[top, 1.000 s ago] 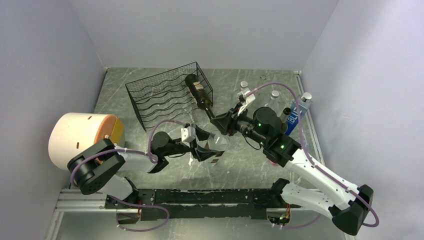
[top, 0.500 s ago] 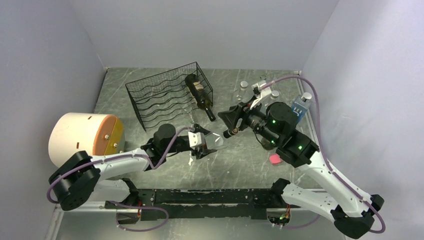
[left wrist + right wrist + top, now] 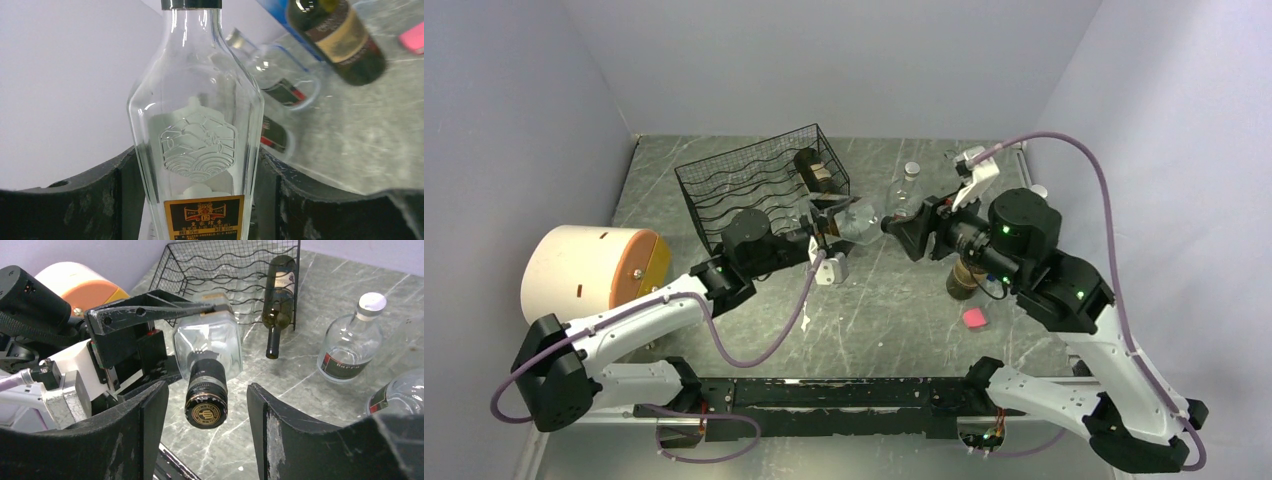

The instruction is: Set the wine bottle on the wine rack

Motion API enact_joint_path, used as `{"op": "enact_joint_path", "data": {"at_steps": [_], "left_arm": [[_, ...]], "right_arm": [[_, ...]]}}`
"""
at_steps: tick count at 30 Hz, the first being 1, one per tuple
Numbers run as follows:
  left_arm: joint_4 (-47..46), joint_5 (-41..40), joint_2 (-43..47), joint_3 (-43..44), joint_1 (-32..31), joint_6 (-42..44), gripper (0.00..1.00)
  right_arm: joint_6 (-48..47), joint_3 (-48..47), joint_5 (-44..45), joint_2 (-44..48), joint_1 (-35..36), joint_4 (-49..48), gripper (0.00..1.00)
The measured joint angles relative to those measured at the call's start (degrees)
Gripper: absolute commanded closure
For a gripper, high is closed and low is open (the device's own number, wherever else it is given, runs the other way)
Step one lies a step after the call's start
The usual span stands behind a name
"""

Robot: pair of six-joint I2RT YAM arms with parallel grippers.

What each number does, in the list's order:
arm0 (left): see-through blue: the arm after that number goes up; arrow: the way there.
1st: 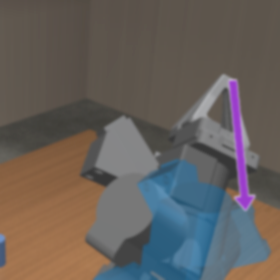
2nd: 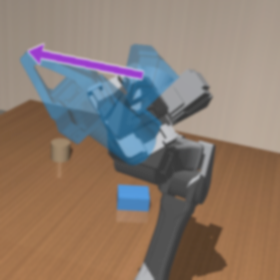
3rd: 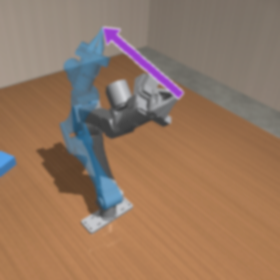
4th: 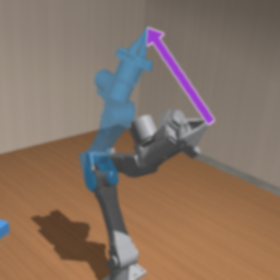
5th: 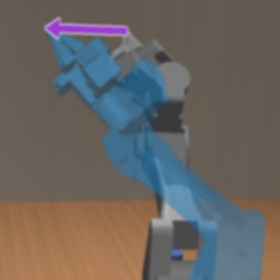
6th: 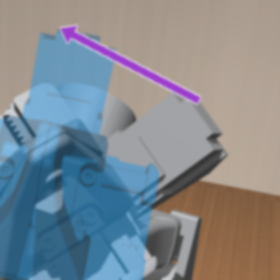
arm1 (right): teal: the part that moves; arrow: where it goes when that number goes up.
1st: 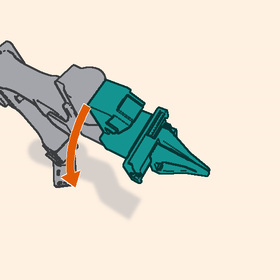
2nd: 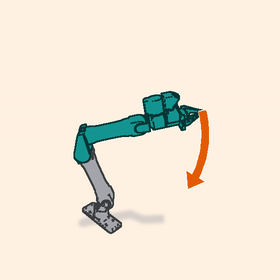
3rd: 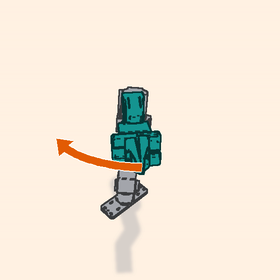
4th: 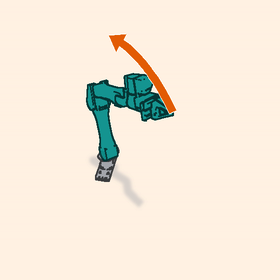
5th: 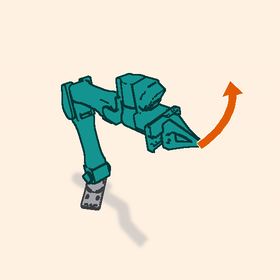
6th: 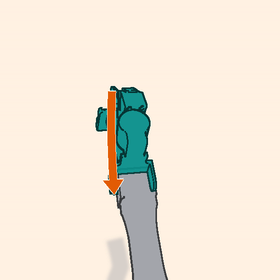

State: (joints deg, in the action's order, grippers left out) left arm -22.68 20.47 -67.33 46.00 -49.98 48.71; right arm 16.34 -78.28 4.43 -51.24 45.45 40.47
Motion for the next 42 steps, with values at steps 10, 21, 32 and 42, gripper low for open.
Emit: {"op": "enact_joint_path", "data": {"at_steps": [10,21,32,42], "left_arm": [[9.73,-0.96,-1.7,8.0,-0.02,17.9,0.93],[17.11,0.2,-1.73,9.46,-1.27,31.67,0.93],[16.55,-0.13,-1.7,8.87,-2.71,38.62,0.93],[15.93,-4.72,-3.56,8.61,-5.77,45.44,0.93]], "right_arm": [[0.09,-4.59,0.46,-0.48,0.0,6.64,0.29],[1.22,0.83,0.09,0.63,0.0,7.76,0.3],[2.34,6.73,-2.01,-1.7,0.0,7.19,0.4],[2.43,7.06,-3.98,-3.89,0.0,6.14,0.51]]}}
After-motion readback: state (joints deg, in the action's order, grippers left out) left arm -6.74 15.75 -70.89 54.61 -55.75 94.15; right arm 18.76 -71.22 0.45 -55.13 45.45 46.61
